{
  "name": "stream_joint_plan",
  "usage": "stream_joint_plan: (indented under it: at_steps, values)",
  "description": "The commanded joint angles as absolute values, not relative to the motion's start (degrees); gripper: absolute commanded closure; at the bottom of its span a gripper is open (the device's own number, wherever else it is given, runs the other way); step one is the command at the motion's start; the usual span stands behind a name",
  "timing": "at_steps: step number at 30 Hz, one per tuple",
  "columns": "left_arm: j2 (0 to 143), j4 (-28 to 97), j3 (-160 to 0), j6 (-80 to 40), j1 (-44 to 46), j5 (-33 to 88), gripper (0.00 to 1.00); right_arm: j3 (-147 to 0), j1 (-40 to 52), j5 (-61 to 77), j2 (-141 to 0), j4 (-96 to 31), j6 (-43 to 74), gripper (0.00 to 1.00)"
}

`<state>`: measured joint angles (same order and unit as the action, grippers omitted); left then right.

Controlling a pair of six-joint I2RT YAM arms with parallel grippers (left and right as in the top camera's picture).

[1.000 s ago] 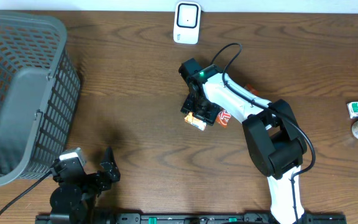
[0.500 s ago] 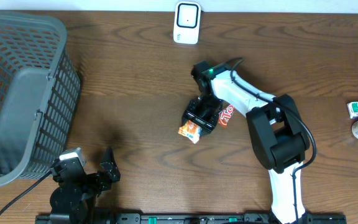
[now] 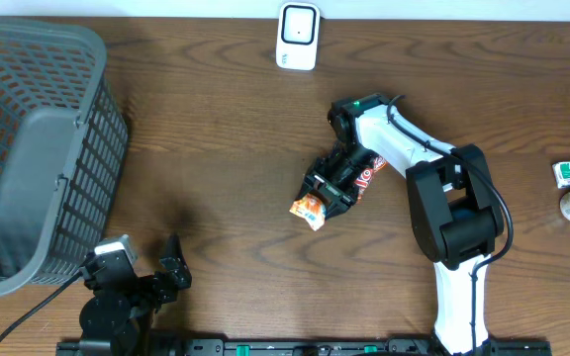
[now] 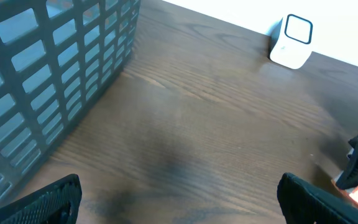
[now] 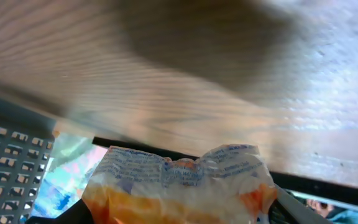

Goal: Scan the item barcode
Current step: 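Lift the orange packet with the right gripper, turning it, then hold the orange packet under the scanner with the right gripper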

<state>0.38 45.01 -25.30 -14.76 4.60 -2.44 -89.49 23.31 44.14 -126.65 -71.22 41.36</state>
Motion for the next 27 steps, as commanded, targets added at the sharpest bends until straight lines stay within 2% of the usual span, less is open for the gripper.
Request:
stream_joint_plan:
  at_steps: [1, 4, 9, 20, 27]
  values:
    - [0.34, 44.99, -25.34, -14.0, 4.8, -2.13, 0.02, -89.36, 23.18, 45.23, -127.07, -67.42, 37.85, 0.44]
    - [0.34, 44.99, -25.34, -14.0, 4.8, -2.13, 0.02, -90.08, 23.18, 45.25, -127.07, -64.05, 36.45, 0.52]
    - [0.34, 44.99, -25.34, -14.0, 4.8, -2.13, 0.02, -96.14, 23.18, 40.97, -127.07, -61.71, 31.38, 0.55]
    - [0.34, 44.99, -25.34, -14.0, 4.8, -2.13, 0.02, -118.37, 23.24, 17.63, -127.07, -64.47, 28.16, 0.49]
    - [0.34, 44.99, -25.34, -14.0, 4.8, -2.13, 0.02, -121.01, 23.33, 3.64, -127.09, -54.68, 20.73, 0.49]
